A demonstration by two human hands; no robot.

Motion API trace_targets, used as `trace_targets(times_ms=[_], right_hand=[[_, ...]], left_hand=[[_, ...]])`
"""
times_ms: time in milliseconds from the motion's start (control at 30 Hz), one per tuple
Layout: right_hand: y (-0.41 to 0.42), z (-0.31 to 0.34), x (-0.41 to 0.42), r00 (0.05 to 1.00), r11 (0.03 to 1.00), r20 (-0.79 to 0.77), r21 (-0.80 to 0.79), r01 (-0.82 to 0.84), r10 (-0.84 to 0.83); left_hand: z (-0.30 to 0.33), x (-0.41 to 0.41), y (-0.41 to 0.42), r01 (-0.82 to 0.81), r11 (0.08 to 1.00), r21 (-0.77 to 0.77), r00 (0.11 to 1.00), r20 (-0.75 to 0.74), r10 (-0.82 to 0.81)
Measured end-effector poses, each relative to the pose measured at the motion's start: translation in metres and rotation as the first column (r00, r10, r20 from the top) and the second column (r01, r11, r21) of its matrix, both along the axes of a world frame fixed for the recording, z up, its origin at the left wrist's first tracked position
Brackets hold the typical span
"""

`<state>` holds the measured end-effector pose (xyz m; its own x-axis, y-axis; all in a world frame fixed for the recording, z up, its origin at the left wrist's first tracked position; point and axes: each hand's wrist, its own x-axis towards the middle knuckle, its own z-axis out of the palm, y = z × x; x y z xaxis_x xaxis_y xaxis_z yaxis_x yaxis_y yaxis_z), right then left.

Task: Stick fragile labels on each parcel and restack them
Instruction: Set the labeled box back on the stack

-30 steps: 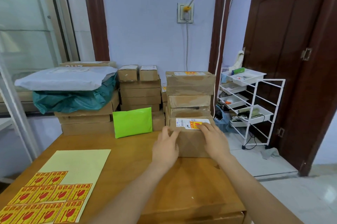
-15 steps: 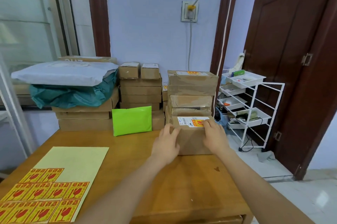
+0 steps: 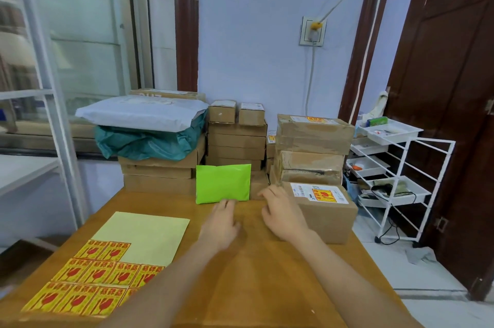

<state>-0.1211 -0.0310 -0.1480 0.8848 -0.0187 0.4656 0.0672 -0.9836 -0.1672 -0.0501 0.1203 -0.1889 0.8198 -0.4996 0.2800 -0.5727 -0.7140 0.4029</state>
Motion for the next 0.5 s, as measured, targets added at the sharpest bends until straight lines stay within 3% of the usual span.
trace_targets(times_ms=[300,500], right_hand=[[0.016,-0.023,0.061,0.981,0.961,-0.188,0.258,0.099,-0.05],[0.013,-0.023,0.101,0.972,0.772,-0.226,0.605,0.197,-0.071]], left_hand=[[-0.011,0.047,0.035,-0.162,0.979,-0.121,0.983,-0.102,0.15],[-0.007,0.081,0.043,-0.268,0.899,-0.346,0.946,-0.269,0.179]])
